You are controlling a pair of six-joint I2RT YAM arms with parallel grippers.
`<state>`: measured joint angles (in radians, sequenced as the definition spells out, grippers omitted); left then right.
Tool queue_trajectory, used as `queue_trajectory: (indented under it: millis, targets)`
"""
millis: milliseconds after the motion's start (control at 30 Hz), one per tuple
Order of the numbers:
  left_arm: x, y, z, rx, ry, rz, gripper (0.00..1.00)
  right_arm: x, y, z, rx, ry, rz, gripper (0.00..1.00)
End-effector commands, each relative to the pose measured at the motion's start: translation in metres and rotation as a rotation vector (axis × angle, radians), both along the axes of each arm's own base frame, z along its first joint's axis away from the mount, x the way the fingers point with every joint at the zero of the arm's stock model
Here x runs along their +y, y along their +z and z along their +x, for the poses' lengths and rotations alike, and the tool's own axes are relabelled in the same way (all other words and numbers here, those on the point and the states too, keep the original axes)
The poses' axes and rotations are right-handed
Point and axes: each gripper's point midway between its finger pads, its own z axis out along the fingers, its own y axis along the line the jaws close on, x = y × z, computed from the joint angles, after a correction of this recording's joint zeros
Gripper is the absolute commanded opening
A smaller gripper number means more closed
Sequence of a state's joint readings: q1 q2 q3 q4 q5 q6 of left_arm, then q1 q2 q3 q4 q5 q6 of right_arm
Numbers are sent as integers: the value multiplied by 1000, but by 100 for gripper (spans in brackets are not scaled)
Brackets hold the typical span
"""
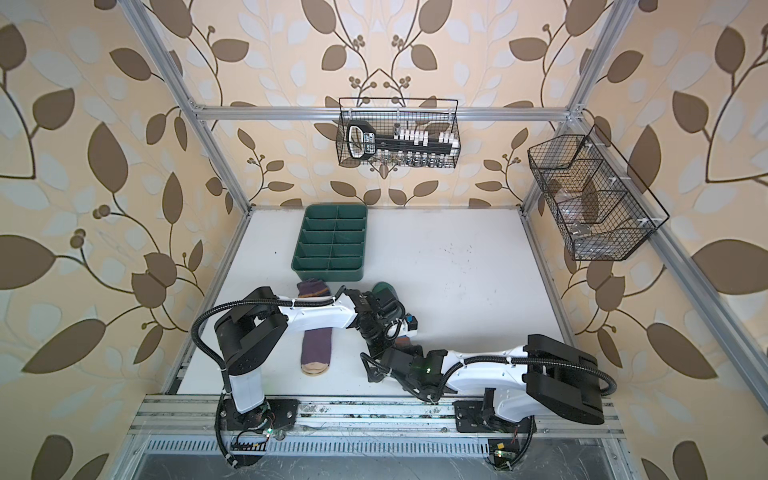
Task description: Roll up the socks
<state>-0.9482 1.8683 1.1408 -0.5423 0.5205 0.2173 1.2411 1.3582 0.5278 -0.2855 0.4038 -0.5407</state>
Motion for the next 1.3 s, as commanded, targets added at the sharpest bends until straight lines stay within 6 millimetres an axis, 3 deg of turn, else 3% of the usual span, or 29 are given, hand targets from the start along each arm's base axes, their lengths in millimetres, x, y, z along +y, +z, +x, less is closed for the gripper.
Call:
queue_trajectory:
  millis: [0, 267, 533, 700, 867, 967, 1067, 1267]
  targets:
    - [7, 8, 15, -106, 31, 22, 13, -14, -20, -37, 231, 27, -75, 0]
    - [30, 49, 43, -307, 154, -4, 27, -22, -13, -48, 461, -76, -47, 0]
    - [95, 121, 69, -676, 348, -56, 33, -24, -8, -43, 589, -144, -39, 0]
    - [126, 166, 49, -837, 293, -171, 43, -25, -7, -36, 674, -198, -51, 0]
    - [128, 186, 3, -884, 25, -333, 47, -22, -9, -24, 713, -227, -48, 0]
    - [120, 186, -9, -881, -60, -353, 47, -20, -14, -14, 721, -240, -53, 0]
    - [104, 170, -14, -913, -156, -295, 48, -17, -18, -3, 718, -249, -55, 0]
    - [60, 107, -32, -1034, -408, -141, 50, -16, -29, 10, 730, -277, -62, 2]
